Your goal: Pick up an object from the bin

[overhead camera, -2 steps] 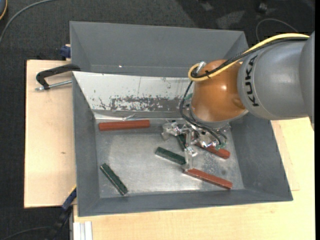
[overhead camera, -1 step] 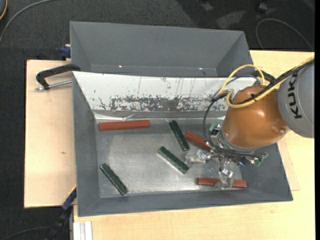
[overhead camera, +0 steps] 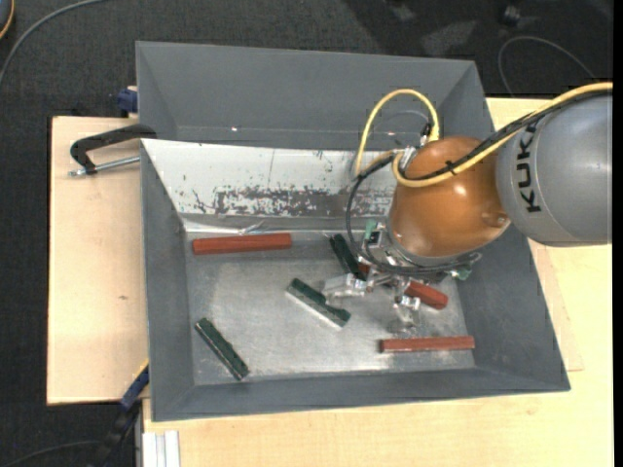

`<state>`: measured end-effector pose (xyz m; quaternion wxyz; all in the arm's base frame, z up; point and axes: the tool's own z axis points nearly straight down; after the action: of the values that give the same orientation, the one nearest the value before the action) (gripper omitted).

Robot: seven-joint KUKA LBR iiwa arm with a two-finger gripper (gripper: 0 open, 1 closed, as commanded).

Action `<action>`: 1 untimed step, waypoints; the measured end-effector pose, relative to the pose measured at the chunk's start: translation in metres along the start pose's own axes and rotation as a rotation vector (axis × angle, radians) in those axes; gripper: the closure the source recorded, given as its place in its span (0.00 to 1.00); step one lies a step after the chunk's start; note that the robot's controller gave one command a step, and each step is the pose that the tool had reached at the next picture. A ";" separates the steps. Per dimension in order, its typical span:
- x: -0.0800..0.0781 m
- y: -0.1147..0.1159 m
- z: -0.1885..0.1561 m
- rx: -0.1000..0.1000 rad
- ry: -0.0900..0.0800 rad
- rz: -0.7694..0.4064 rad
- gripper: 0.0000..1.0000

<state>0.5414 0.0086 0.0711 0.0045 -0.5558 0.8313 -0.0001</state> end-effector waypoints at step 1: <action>0.004 0.001 -0.065 0.001 0.002 -0.455 0.00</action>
Offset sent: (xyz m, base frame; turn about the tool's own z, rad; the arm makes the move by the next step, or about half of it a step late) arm -0.0049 -0.0044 0.0623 -0.4570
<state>0.5385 0.0052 0.1359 0.0040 -0.7289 0.6846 -0.0022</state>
